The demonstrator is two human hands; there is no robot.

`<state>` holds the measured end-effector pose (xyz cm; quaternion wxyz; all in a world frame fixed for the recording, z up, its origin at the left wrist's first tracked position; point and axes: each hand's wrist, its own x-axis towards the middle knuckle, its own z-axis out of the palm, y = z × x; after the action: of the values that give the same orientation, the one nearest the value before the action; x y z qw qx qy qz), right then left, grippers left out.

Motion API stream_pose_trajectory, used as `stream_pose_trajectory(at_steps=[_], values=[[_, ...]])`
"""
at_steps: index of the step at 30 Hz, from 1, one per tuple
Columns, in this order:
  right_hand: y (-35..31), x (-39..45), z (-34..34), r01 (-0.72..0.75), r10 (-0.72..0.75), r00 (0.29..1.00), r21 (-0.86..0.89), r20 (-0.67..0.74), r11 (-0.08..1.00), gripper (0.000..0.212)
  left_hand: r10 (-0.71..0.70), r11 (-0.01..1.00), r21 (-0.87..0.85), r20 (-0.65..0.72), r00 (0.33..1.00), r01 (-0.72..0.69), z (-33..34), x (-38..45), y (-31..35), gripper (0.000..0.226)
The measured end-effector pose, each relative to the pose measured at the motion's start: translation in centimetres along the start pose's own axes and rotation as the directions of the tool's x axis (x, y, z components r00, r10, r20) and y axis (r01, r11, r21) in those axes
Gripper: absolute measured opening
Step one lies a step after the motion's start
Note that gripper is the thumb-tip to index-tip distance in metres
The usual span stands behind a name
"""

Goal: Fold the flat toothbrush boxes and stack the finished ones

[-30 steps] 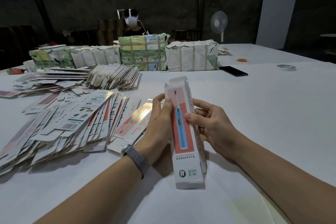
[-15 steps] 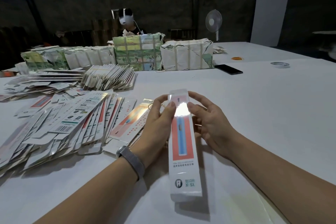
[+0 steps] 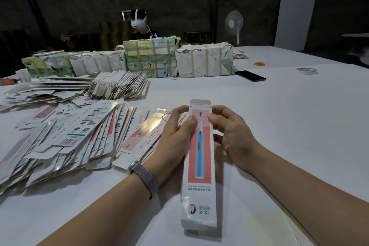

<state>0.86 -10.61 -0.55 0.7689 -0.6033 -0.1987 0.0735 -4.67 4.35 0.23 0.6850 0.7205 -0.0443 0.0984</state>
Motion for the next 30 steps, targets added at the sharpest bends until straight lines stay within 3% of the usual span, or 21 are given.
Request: stream_pose_trajectory(at_steps=[5,14,23,30], values=[[0.00,0.07,-0.09,0.037,-0.037,0.998,0.004,-0.055,0.999,0.008,-0.031,0.999,0.017,0.016,0.999,0.031,-0.02,0.13,0.04,0.016],[-0.12,0.14,-0.03,0.080,-0.078,0.993,0.018,-0.086,0.997,0.021,-0.064,0.998,0.005,0.002,0.998,0.064,-0.04,0.11,-0.04,0.019],[-0.13,-0.04,0.01,0.057,-0.062,0.996,-0.067,-0.071,0.996,0.012,-0.046,0.999,0.000,0.067,0.997,0.046,-0.35,0.00,-0.05,0.019],[-0.55,-0.18,0.13,0.043,-0.046,0.995,-0.032,-0.091,0.999,0.015,-0.035,0.999,0.037,0.099,0.994,0.032,-0.21,-0.10,-0.05,0.020]])
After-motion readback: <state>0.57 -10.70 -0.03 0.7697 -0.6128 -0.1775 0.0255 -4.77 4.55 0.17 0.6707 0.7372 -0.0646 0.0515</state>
